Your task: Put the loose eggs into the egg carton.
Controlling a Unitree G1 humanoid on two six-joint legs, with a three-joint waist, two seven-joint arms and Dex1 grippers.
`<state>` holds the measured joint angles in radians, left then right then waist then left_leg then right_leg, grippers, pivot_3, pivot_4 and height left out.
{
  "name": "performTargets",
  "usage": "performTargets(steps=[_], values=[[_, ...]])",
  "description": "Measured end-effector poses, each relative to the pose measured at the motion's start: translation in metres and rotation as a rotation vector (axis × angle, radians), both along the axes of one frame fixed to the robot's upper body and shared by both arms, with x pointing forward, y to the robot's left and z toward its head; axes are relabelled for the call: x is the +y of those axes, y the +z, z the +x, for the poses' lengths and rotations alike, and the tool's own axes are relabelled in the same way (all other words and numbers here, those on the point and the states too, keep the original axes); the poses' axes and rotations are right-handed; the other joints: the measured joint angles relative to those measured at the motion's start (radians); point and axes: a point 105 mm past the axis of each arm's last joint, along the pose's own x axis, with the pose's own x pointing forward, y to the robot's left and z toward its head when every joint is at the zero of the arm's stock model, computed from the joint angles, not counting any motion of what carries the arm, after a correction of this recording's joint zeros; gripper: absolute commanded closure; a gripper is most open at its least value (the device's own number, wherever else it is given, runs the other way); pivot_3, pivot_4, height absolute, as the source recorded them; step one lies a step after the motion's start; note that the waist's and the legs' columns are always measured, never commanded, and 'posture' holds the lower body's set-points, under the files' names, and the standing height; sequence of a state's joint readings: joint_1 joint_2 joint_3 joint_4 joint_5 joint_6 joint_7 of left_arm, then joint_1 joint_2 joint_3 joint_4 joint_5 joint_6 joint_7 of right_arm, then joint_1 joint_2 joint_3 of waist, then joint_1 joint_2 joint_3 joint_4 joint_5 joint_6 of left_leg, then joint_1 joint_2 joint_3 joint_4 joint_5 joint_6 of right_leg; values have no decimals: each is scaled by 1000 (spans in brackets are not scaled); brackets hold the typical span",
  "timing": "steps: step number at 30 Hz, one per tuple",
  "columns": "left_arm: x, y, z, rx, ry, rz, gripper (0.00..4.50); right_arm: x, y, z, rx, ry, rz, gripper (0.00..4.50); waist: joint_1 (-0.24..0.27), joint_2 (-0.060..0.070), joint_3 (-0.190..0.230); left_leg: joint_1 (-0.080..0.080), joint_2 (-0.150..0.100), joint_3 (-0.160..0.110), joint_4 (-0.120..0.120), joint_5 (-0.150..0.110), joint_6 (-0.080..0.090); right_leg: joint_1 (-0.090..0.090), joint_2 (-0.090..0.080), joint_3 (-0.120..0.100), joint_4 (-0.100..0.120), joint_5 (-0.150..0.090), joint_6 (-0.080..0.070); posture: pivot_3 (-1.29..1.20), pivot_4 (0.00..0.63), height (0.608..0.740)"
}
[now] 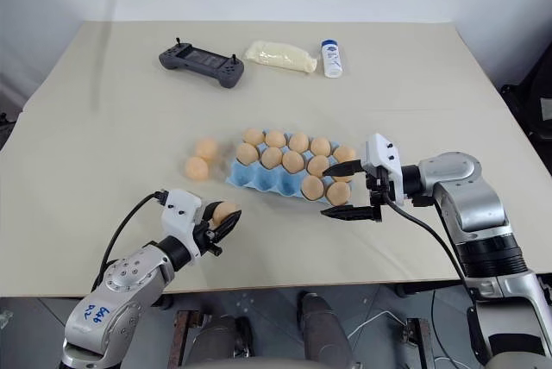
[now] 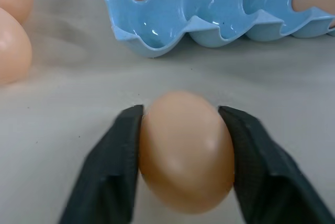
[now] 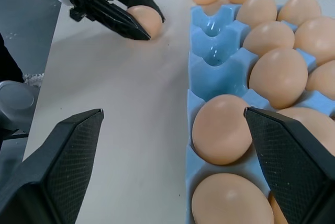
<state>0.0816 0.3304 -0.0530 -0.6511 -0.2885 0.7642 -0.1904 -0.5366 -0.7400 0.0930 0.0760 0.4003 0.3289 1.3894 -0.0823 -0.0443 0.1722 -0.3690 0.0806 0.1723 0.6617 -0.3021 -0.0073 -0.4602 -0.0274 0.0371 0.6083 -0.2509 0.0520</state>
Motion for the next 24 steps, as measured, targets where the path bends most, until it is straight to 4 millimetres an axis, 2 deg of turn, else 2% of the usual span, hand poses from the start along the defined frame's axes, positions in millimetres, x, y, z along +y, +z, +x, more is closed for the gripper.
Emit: performTargets(steps=[3,8,10,18,24], values=[[-3,4,2,-11,-18,-12,2841,-3,2,1,-10,-18,8,0,1,0,0,0,0,0,0,0,0,0,0,0,0,0,0,0,150,740],[-24,33,13,-110,-95,-73,2841,-1,4,-3,-23,-13,15,0,5,0,0,0,-1,0,1,0,0,0,0,0,0,0,1,0,150,740],[-33,39,16,-133,-132,-80,2841,-3,4,-5,-19,-22,28,0,6,0,0,0,-1,0,1,0,0,0,0,0,0,1,2,0,150,740],[-67,49,36,-166,-278,-114,2841,-15,7,-11,-36,-93,39,0,10,0,0,0,-1,0,1,0,0,1,0,1,1,1,3,0,150,740],[-87,44,50,-162,-375,-116,2841,-19,4,-13,-40,-137,49,0,10,0,0,0,-1,0,2,0,1,0,1,1,1,2,4,0,150,740]])
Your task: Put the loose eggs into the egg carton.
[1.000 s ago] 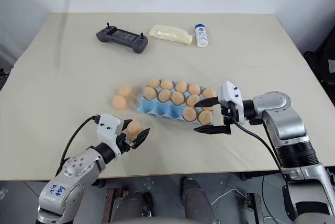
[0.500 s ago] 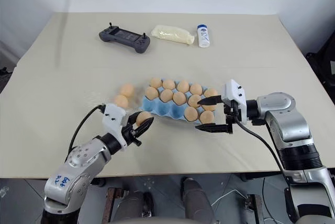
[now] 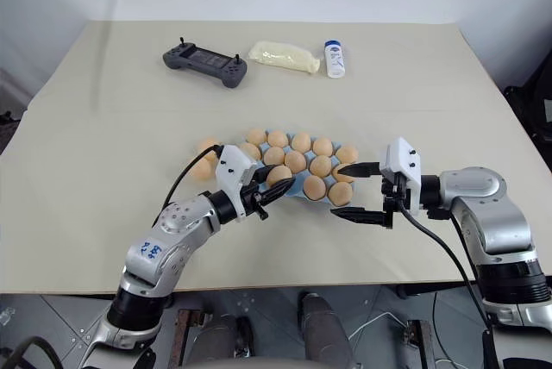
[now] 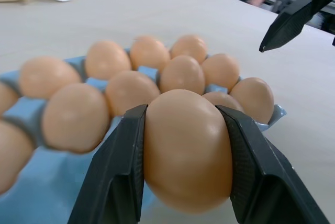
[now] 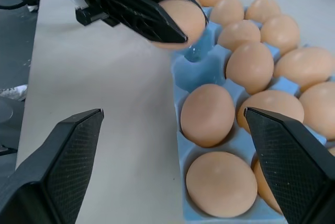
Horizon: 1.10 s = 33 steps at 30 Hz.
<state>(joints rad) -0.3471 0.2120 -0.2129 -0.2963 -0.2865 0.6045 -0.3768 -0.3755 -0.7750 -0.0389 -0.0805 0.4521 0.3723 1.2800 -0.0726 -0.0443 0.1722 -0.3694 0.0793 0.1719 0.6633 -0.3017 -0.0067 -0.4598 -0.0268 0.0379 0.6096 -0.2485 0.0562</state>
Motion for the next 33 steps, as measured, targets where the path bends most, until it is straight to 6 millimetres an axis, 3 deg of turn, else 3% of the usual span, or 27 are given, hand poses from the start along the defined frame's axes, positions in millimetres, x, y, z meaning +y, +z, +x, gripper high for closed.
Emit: performTargets(steps=[2,11,16,20,24,26,30,33], values=[[-3,-3,6,-5,-14,13,2841,-1,2,-1,-14,-14,2,0,2,0,0,0,0,0,0,0,0,0,0,0,0,0,0,0,150,740],[-12,-7,9,-11,-34,6,149,-4,-1,-6,-11,-57,6,0,15,0,0,0,0,0,0,0,0,0,0,0,0,0,0,0,150,740],[-10,1,7,-16,-32,-12,68,-5,0,-6,-18,-65,8,0,17,0,0,0,0,0,0,0,1,0,0,0,0,0,0,0,150,740],[5,23,1,-58,7,-49,68,-4,3,-3,-27,-61,10,0,15,0,0,0,0,0,0,0,0,0,0,0,0,1,2,0,150,740],[34,11,-15,9,80,-50,68,-2,5,0,-31,-48,18,0,13,0,0,0,1,-1,0,0,0,-1,1,0,1,7,11,0,150,740],[59,-5,-24,75,144,-24,68,-1,3,2,-21,-36,22,0,12,0,0,0,1,-1,0,0,0,-1,1,-1,1,6,10,0,150,740],[95,-15,-30,120,247,-2,68,3,3,4,-23,-10,31,0,16,0,0,0,0,-1,1,0,1,-1,0,-1,1,-2,-4,0,150,740],[141,-26,-38,155,379,52,68,7,6,7,-32,13,35,0,13,0,0,0,1,0,1,0,0,-1,-1,0,1,-2,-4,0,150,740]])
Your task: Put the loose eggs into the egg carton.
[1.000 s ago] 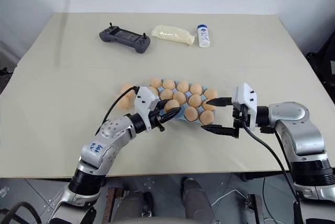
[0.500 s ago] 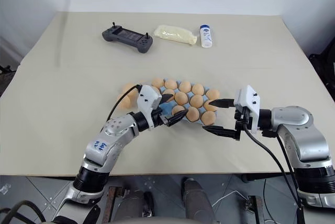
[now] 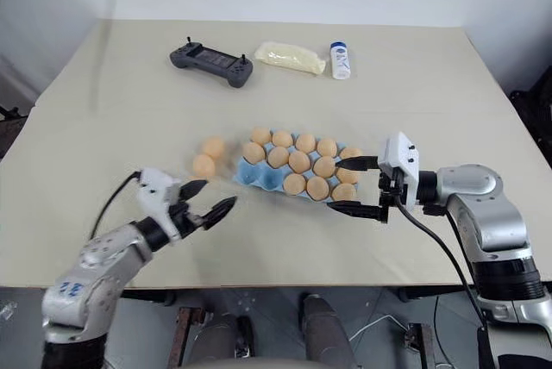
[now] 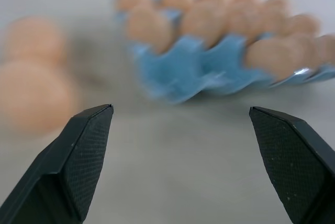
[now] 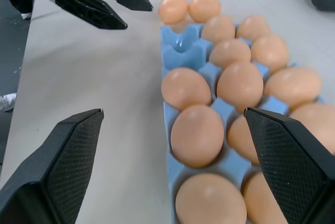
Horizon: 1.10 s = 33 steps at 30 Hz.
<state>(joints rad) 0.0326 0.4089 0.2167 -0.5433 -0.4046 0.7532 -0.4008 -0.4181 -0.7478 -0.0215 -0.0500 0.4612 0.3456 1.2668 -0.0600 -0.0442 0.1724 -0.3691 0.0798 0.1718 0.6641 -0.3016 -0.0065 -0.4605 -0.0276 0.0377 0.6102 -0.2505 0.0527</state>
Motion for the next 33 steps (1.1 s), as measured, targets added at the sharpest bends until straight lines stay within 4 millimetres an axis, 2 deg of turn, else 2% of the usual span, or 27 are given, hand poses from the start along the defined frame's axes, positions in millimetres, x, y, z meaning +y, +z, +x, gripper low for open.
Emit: performTargets(steps=[1,6,9,13,17,25,33], values=[[15,-2,-3,11,49,11,68,-2,-2,1,11,-5,1,0,0,0,0,0,0,0,0,0,0,0,0,0,-1,0,0,0,150,740],[50,-13,-25,69,160,10,68,0,-4,1,14,7,-7,0,1,0,0,-1,1,0,-2,-1,-1,-1,-2,-1,-2,0,-1,0,150,740],[55,-13,-31,74,179,11,68,0,-3,1,8,16,-7,0,4,0,0,-1,1,0,-2,-2,-2,0,-2,-2,-3,-1,-1,0,150,740],[55,-10,-29,61,181,8,68,-1,-5,1,15,21,-3,0,2,0,0,-1,1,0,-2,-4,-6,0,-2,-1,-4,-1,-1,0,150,740],[45,9,-8,-18,163,-2,68,2,-3,0,-1,46,20,0,4,0,0,-1,1,0,-2,-4,-5,1,0,-1,-4,0,-1,0,150,740],[23,21,39,-66,121,-28,68,3,0,0,-26,55,31,0,4,0,0,-1,1,1,-2,-2,-2,0,0,-1,-3,0,0,0,150,740],[10,12,63,-49,108,-17,68,2,-5,-1,-7,28,30,0,5,0,0,-1,2,1,-2,-2,-3,-1,1,-2,-1,2,3,0,150,740]])
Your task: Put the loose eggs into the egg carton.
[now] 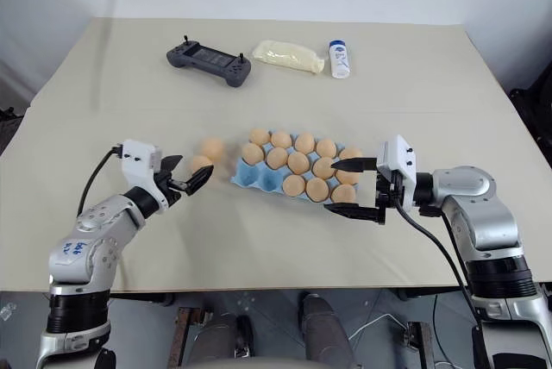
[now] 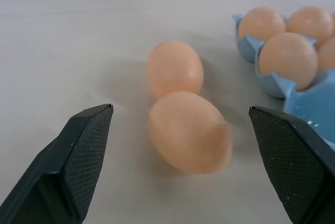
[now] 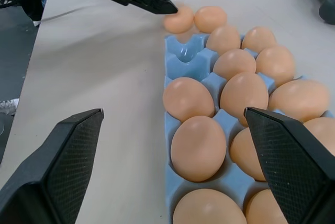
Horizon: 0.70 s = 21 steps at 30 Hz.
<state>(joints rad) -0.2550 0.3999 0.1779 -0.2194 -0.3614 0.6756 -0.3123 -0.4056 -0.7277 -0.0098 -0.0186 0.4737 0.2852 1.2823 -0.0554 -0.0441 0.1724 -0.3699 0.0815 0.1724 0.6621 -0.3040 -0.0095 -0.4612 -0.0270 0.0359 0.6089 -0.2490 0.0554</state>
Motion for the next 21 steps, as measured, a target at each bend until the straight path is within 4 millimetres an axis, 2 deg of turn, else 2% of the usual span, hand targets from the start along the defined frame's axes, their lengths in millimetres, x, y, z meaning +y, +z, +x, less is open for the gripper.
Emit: performTargets(steps=[8,11,16,18,21], values=[[-12,-18,13,32,-45,19,68,1,-1,-1,3,-14,-2,0,2,0,0,0,-1,0,0,0,0,0,0,0,0,0,0,0,150,740],[-16,-14,18,16,-51,14,679,2,0,-1,3,-17,-2,0,2,0,0,0,-1,0,0,0,0,0,0,0,0,0,1,0,150,740],[-16,-13,18,12,-58,20,2305,2,0,-1,4,-18,-2,0,2,0,0,0,0,0,0,0,0,0,0,0,1,2,3,0,150,740],[-14,-13,15,17,-62,31,2525,2,-1,-2,7,-18,-3,0,2,0,0,0,0,0,0,0,0,0,0,0,1,2,3,0,150,740],[-8,-14,2,39,-81,66,2556,2,-1,-3,7,-18,-5,0,-1,0,0,0,0,0,0,0,0,0,0,0,1,1,3,0,150,740]])
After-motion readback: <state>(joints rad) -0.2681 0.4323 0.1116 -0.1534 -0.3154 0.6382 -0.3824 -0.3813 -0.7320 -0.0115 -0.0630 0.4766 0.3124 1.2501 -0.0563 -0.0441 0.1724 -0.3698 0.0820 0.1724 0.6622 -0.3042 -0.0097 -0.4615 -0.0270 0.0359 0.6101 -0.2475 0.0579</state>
